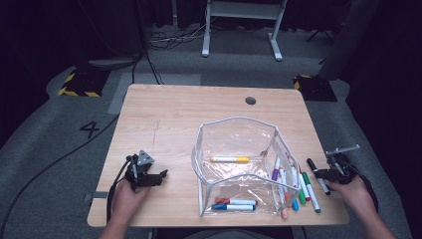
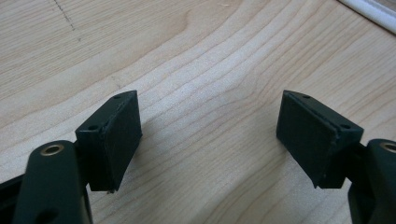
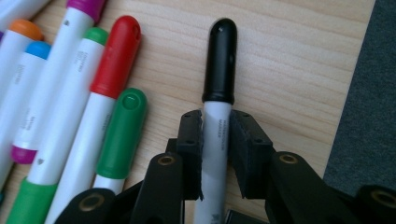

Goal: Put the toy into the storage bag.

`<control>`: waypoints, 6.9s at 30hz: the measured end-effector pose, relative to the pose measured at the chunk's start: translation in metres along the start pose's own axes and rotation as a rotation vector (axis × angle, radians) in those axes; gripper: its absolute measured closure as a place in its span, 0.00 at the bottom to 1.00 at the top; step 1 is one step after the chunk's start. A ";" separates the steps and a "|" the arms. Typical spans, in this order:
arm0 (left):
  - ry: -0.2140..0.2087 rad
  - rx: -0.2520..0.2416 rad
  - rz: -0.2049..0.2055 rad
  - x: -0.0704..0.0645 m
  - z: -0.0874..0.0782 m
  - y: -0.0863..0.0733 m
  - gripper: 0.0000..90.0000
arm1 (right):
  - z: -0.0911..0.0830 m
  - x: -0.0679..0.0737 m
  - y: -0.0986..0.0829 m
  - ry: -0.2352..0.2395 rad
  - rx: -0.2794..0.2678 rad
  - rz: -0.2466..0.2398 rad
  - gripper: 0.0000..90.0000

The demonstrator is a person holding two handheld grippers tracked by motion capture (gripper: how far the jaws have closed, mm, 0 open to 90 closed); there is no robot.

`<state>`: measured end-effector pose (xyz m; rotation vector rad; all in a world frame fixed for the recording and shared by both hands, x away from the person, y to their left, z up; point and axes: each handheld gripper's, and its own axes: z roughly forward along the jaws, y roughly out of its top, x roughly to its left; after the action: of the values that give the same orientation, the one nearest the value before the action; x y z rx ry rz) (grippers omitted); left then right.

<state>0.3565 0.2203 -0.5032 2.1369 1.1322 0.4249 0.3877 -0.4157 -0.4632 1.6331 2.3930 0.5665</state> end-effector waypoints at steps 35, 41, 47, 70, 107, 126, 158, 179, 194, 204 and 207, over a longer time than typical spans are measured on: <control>0.000 0.000 0.000 0.000 0.000 0.000 0.25 | -0.142 0.065 0.068 0.238 -0.301 -0.241 0.85; 0.003 0.002 -0.004 0.000 0.000 0.000 0.25 | -0.169 0.092 0.085 0.269 -0.331 -0.335 0.85; 0.005 0.000 -0.005 0.000 0.000 0.000 0.25 | -0.180 0.123 0.101 0.312 -0.328 -0.434 0.85; 0.003 -0.001 -0.006 0.000 0.000 0.000 0.25 | -0.130 0.239 0.151 0.422 -0.128 -0.722 0.85; 0.003 -0.003 -0.008 0.000 0.000 0.000 0.25 | -0.029 0.289 0.134 0.437 0.245 -0.827 0.85; 0.002 0.001 -0.005 0.000 0.000 0.000 0.25 | -0.004 0.298 0.128 0.439 0.390 -0.880 0.85; 0.001 0.002 -0.006 0.000 0.000 0.000 0.25 | -0.005 0.279 0.144 0.411 0.396 -0.778 0.73; 0.002 0.004 -0.005 0.000 0.000 0.000 0.25 | -0.167 0.143 0.099 0.318 -0.297 -0.468 0.67; 0.005 0.000 -0.008 0.000 0.000 0.000 0.25 | -0.114 0.049 0.020 0.191 -0.218 -0.197 0.68; 0.005 0.002 -0.008 0.000 0.000 0.000 0.25 | -0.042 0.040 -0.019 0.161 -0.072 -0.151 0.67; 0.005 0.002 -0.008 0.000 0.000 0.000 0.25 | -0.029 0.037 -0.028 0.162 -0.043 -0.146 0.67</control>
<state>0.3567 0.2200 -0.5032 2.1333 1.1438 0.4257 0.3401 -0.3966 -0.4462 1.4301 2.5685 0.7427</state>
